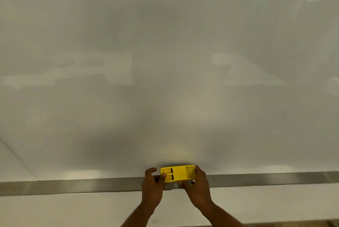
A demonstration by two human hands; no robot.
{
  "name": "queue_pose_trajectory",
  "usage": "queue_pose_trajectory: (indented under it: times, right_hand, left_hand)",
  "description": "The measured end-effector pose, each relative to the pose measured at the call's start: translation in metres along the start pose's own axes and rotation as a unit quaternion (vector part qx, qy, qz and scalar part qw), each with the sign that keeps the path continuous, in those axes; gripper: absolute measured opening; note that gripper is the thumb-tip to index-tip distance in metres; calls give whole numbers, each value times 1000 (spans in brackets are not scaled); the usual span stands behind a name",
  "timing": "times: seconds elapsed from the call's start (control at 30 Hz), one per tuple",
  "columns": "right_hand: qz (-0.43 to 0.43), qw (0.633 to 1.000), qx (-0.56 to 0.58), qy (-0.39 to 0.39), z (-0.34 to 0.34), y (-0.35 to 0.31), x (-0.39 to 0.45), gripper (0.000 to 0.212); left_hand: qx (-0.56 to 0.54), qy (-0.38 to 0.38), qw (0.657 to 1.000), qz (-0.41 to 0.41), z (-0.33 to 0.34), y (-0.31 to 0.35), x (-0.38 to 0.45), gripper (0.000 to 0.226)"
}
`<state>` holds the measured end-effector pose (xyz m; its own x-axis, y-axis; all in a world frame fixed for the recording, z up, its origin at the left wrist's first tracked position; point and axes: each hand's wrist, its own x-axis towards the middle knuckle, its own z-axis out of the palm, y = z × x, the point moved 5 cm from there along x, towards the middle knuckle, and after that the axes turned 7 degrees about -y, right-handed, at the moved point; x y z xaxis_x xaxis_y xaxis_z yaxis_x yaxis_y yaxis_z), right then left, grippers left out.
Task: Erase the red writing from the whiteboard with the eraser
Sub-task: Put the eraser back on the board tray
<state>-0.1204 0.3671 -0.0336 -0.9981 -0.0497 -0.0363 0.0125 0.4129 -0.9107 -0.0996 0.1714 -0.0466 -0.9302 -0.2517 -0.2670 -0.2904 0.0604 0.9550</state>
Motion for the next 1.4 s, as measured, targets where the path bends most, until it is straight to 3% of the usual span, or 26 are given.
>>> queue_pose_trajectory:
  times: [0.2, 0.3, 0.43, 0.87, 0.97, 1.07, 1.23, 1.4]
  right_hand:
    - [32, 998, -25, -45, 13, 14, 12, 32]
    - [50, 995, -58, -63, 17, 22, 17, 32]
    - [84, 988, -102, -86, 23, 40, 25, 32]
    - [102, 970, -183, -126, 27, 49, 36, 26]
    - [102, 969, -187, -126, 28, 50, 31, 27]
    - [95, 958, -222, -156, 29, 47, 26, 38]
    - [114, 936, -281, -178, 25, 39, 19, 60]
    - [103, 889, -408, -183, 12, 30, -4, 75]
  left_hand:
    - [127, 11, 992, -5, 7, -14, 15, 22]
    - [155, -7, 987, -43, 13, -23, 24, 23]
    - [206, -38, 977, -29, 19, -33, 28, 21]
    - [311, -89, 946, 7, 10, -49, 32, 46]
    - [360, -121, 925, 5, 5, -51, 28, 61]
    - [455, -156, 877, 9, -1, -49, 24, 74]
    - [543, -202, 813, 56, -9, -35, 13, 74]
    - [574, -206, 786, 99, -20, -16, -5, 75]
